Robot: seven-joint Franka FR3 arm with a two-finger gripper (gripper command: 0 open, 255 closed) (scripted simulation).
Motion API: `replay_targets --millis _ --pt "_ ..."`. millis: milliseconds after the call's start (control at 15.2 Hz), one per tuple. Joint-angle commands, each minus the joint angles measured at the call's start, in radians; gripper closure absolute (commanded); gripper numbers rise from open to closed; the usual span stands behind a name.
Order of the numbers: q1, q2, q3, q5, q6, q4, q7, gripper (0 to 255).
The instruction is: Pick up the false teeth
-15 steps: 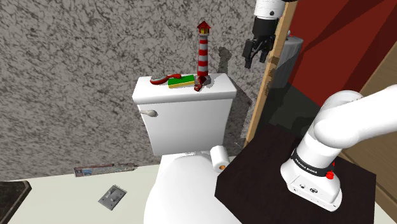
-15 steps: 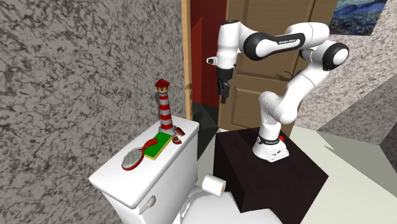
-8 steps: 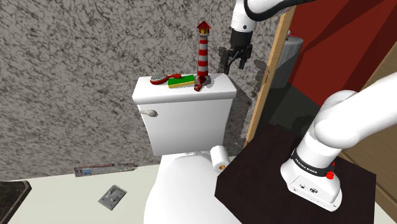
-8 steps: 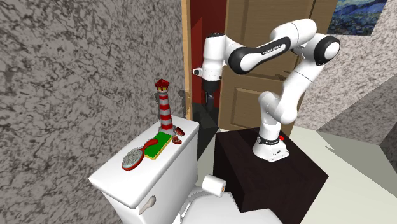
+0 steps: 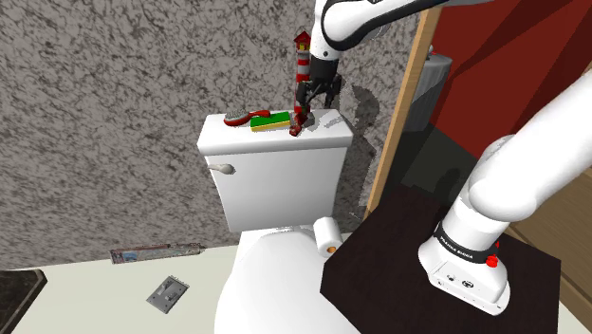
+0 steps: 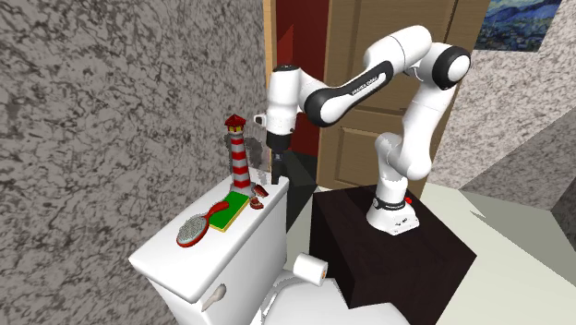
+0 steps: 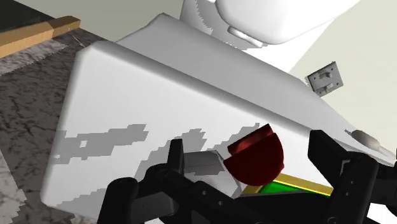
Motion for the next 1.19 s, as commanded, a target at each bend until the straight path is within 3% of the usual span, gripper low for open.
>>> replay_targets --millis 0,198,792,858,1122 --pt "0.0 0.077 0.005 -0.002 0.045 0.046 0.011 0" --pt "0.002 0.151 0.011 -0.005 0.08 0.096 0.026 0" --pt "0.002 0.188 0.012 -0.009 0.183 0.031 0.029 0" --pt "0.002 0.188 0.012 -0.009 0.183 0.03 0.029 255" --pt "0.002 0.188 0.012 -0.009 0.183 0.031 0.029 255"
